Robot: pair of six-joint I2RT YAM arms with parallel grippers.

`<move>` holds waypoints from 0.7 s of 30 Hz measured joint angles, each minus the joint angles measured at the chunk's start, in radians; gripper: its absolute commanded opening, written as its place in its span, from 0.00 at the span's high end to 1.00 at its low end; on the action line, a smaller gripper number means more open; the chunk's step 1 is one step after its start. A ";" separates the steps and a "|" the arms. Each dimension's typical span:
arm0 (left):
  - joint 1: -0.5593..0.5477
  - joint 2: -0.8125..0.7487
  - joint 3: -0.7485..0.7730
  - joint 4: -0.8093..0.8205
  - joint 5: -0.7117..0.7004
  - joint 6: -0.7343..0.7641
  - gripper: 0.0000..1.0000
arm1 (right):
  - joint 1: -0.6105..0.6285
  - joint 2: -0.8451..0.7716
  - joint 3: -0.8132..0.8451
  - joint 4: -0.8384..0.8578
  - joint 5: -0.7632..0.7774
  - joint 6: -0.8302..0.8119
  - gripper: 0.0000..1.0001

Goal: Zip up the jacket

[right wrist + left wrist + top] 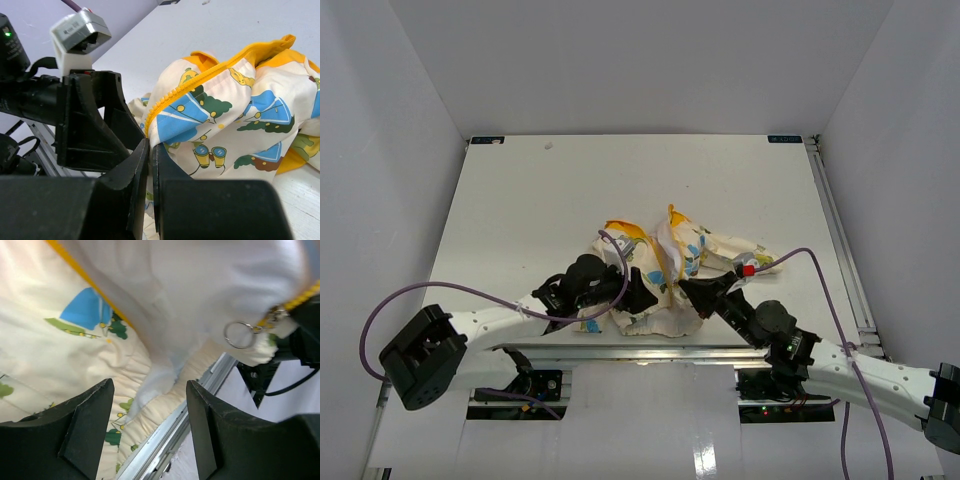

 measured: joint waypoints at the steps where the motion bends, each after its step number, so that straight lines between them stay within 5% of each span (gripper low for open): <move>1: 0.000 0.008 0.006 -0.012 -0.009 -0.003 0.31 | 0.000 -0.020 -0.008 -0.006 -0.001 0.000 0.92; 13: -0.003 0.344 0.202 -0.065 -0.008 -0.045 0.39 | 0.000 -0.147 -0.076 -0.077 -0.003 0.002 0.92; 21: -0.007 0.458 0.265 -0.086 -0.083 -0.067 0.81 | 0.000 -0.191 -0.077 -0.128 0.003 0.001 0.92</move>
